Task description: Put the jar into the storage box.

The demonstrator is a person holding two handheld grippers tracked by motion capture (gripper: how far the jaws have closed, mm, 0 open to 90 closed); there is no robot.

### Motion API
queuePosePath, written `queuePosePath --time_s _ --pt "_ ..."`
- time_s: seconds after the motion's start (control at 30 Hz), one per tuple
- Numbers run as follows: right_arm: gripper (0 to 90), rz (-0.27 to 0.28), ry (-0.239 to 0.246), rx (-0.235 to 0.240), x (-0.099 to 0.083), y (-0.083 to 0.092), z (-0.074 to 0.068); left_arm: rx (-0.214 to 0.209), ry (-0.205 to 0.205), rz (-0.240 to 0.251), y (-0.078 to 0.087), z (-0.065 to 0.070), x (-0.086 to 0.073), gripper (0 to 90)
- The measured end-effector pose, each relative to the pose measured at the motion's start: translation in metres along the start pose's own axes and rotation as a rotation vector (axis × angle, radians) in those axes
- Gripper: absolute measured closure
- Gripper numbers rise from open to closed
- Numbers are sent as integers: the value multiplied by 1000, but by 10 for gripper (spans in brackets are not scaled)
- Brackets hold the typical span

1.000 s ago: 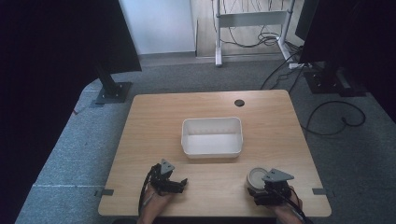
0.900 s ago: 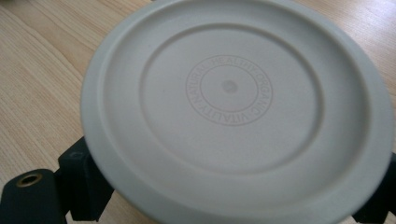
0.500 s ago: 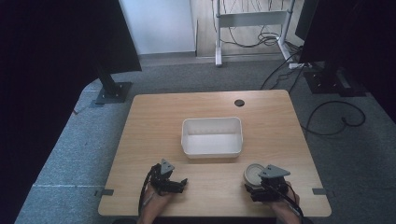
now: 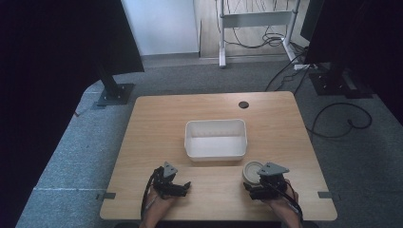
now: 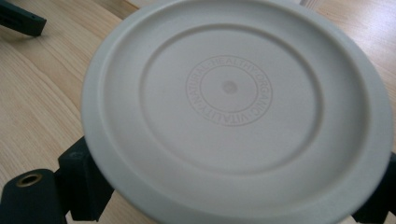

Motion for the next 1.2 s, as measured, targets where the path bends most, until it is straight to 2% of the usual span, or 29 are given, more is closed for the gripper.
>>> queuePosePath --time_s 0.5,1.2 --pt "97 21 3 16 17 -10 -3 0 0 0 0 0 0 0" --pt "97 37 6 44 40 -36 -7 0 0 0 0 0 0 0"
Point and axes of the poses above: each handheld gripper's, and its own axes: y roughly backward along the jaws, x roughly out of its top, z roughly to its right, the point moved 2 cm from there along -y, roughly forward along the jaws, and after that the axes turned 12 degrees about z, right-handed, at the moved point
